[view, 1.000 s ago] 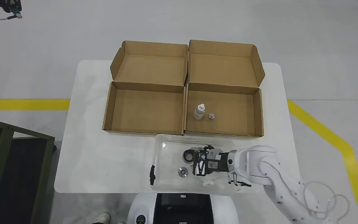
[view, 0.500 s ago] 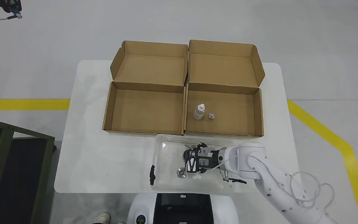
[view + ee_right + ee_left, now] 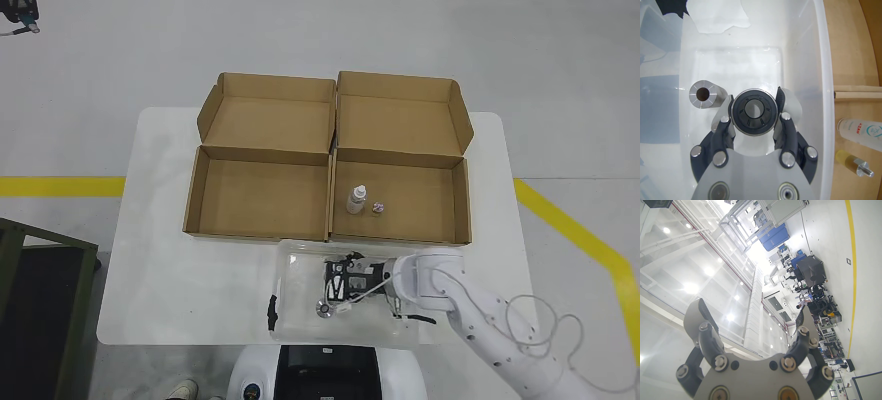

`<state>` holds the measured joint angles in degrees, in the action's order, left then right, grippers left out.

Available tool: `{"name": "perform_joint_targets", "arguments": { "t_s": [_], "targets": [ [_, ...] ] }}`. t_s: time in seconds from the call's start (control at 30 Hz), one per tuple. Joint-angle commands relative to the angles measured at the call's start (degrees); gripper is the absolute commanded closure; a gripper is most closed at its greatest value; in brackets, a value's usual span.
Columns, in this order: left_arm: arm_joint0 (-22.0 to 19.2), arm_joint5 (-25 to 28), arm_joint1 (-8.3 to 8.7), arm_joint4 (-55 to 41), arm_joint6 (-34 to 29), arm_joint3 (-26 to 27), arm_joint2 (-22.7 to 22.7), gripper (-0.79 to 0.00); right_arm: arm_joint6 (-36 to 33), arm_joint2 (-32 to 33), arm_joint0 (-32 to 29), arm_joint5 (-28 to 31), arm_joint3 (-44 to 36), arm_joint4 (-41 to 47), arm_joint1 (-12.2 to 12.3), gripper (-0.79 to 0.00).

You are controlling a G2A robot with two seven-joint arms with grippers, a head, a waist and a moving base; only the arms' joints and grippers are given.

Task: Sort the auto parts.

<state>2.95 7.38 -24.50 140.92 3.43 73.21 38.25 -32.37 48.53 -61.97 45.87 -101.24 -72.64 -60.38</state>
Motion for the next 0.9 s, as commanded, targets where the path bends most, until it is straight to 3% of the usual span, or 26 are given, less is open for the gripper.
{"name": "perform_joint_targets", "arguments": {
  "t_s": [0.0,0.1,0.5,0.87],
  "targets": [
    [0.0,0.0,0.0,0.0,0.0,0.0,0.0,-0.785,-0.3,0.0,0.0,0.7,-0.5,0.6,0.0,-0.206],
    [0.0,0.0,0.0,0.0,0.0,0.0,0.0,-0.785,-0.8,0.6,-0.3,1.8,-1.3,1.6,0.2,0.0],
    [0.0,0.0,0.0,0.0,0.0,0.0,0.0,-0.785,-0.5,5.4,-3.1,4.2,-7.4,11.4,1.6,0.0],
    [0.0,0.0,0.0,0.0,0.0,0.0,0.0,-0.785,3.1,11.8,-6.5,1.7,-10.2,29.2,2.7,0.0]
  ]
}}
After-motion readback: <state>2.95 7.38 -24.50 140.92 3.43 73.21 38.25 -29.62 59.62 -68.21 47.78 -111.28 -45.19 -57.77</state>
